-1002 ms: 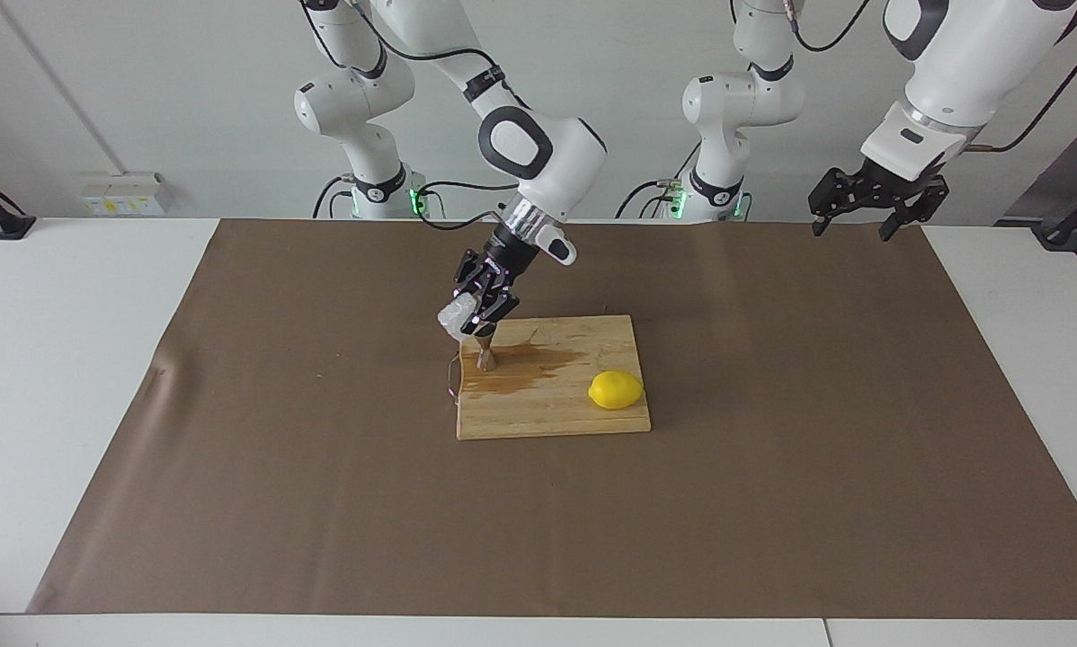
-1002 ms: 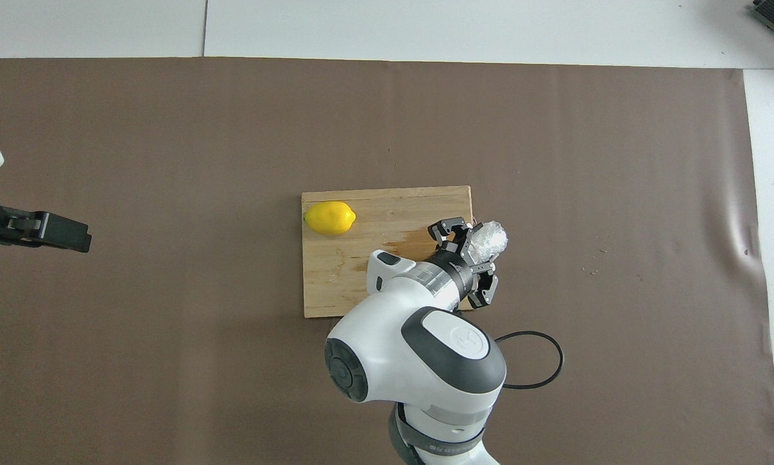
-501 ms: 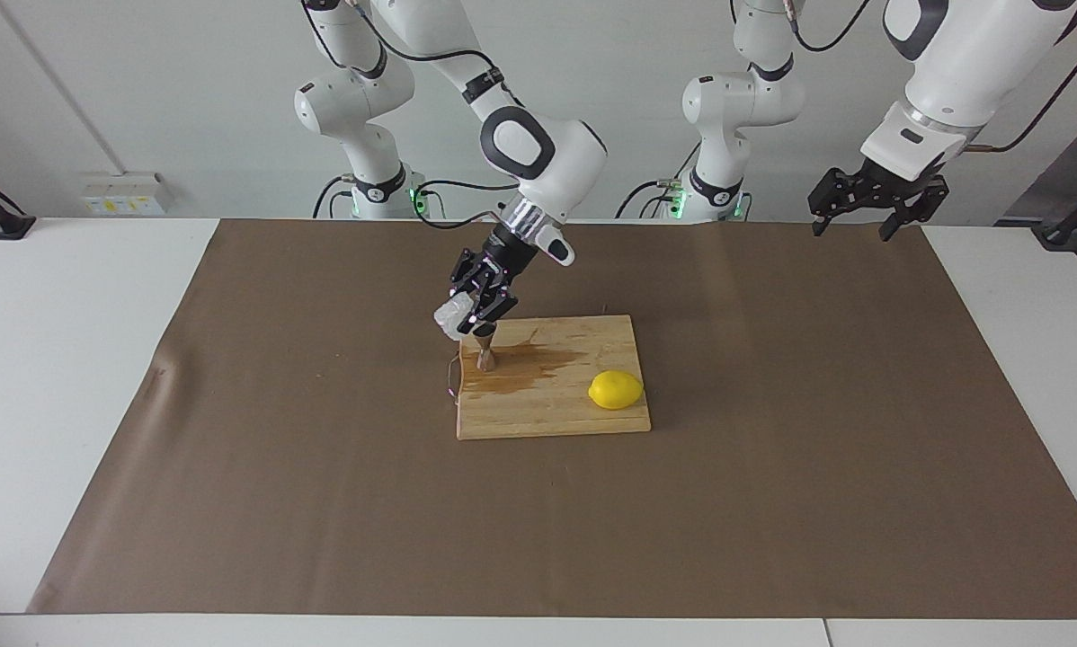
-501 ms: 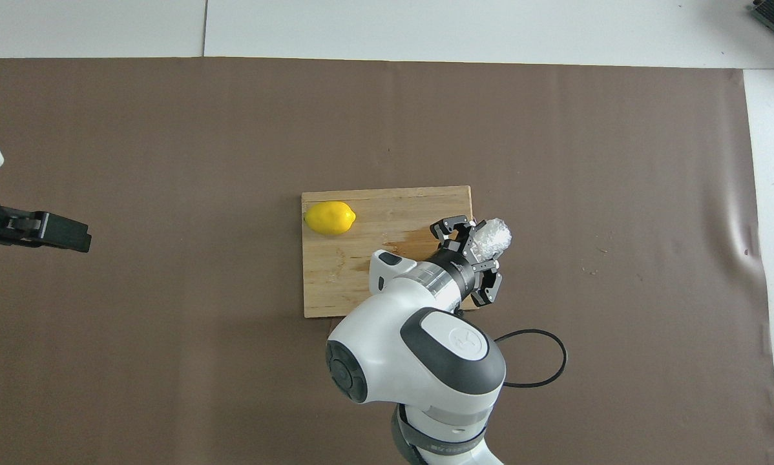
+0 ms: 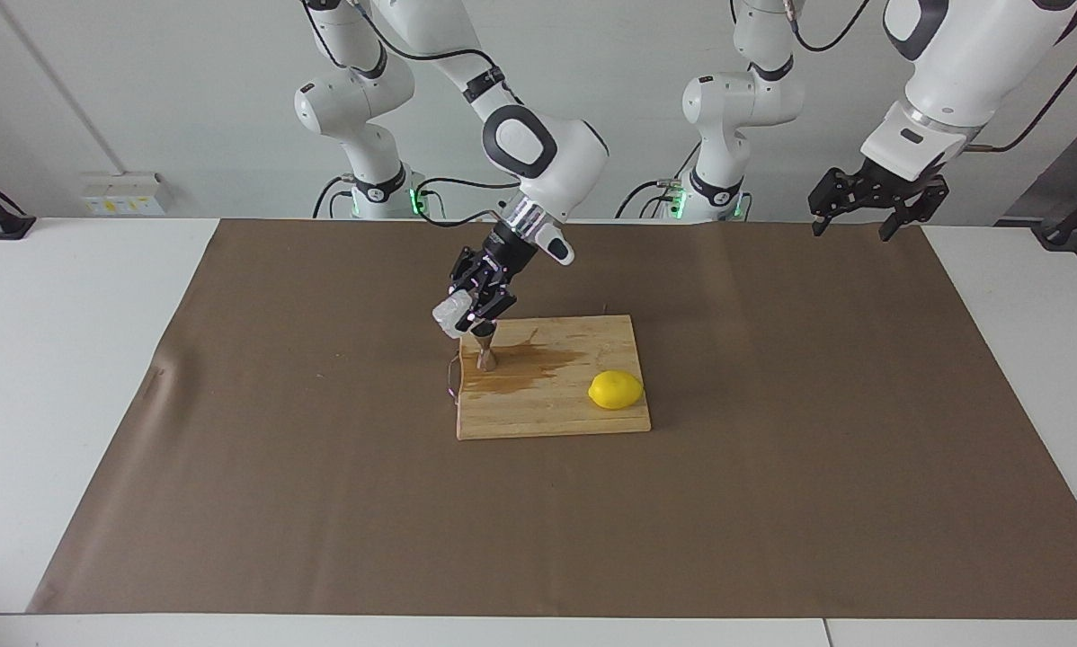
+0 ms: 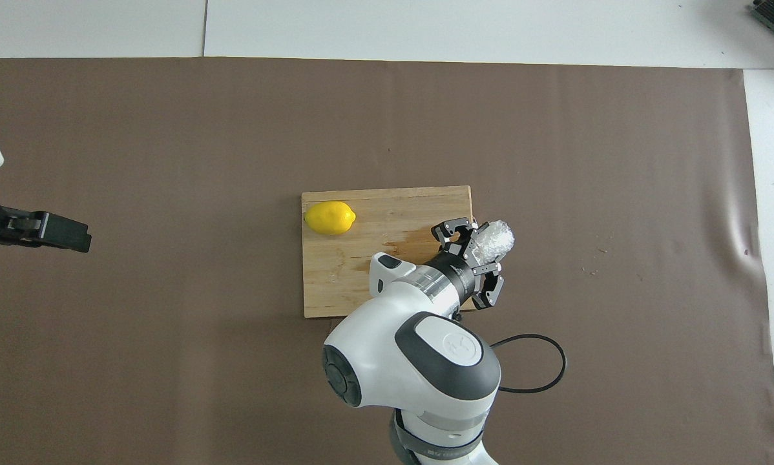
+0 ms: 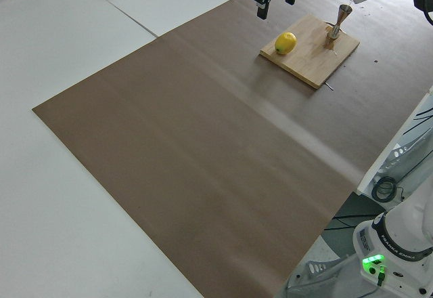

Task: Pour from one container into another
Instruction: 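Tilt the white cup with the right gripper to pour into the metal cup, then turn the white cup upright and carry it back with the right gripper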

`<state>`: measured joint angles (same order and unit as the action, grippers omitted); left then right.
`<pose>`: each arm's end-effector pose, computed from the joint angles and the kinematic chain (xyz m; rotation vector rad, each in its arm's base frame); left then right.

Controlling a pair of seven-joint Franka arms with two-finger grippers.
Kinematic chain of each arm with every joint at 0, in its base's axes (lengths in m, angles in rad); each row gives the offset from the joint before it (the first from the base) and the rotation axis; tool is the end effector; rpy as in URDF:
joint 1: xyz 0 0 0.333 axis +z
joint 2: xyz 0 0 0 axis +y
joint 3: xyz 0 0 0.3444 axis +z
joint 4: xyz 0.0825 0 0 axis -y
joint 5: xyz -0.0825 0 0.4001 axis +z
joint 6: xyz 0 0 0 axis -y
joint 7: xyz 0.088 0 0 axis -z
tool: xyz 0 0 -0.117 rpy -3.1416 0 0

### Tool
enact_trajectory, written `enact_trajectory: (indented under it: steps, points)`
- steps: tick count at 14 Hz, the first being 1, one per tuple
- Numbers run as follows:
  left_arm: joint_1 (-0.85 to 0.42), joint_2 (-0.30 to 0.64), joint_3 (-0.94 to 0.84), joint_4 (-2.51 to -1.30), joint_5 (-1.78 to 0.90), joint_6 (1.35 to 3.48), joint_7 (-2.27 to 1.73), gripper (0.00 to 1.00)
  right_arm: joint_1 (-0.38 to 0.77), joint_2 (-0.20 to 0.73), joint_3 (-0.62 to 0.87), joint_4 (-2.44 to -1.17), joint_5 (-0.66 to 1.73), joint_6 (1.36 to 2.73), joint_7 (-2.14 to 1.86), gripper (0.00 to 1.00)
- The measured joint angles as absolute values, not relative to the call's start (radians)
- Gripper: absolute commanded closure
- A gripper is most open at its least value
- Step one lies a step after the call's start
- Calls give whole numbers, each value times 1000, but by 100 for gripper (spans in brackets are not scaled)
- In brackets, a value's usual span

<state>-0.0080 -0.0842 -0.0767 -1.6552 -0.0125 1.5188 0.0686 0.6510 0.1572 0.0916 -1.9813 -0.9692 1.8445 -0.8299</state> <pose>0.5330 -0.0486 0.6440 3.1257 -0.2399 -0.0823 0.4839 0.3424 0.4090 1.2216 1.9019 -0.3680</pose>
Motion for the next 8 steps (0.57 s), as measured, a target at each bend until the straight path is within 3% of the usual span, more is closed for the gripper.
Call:
enact_trajectory:
  steps: [8]
  points:
    - [-8, -84, -77, -1655, -12, 1519, 69, 0, 570, 135, 89, -1932, -760, 1878, -808, 100]
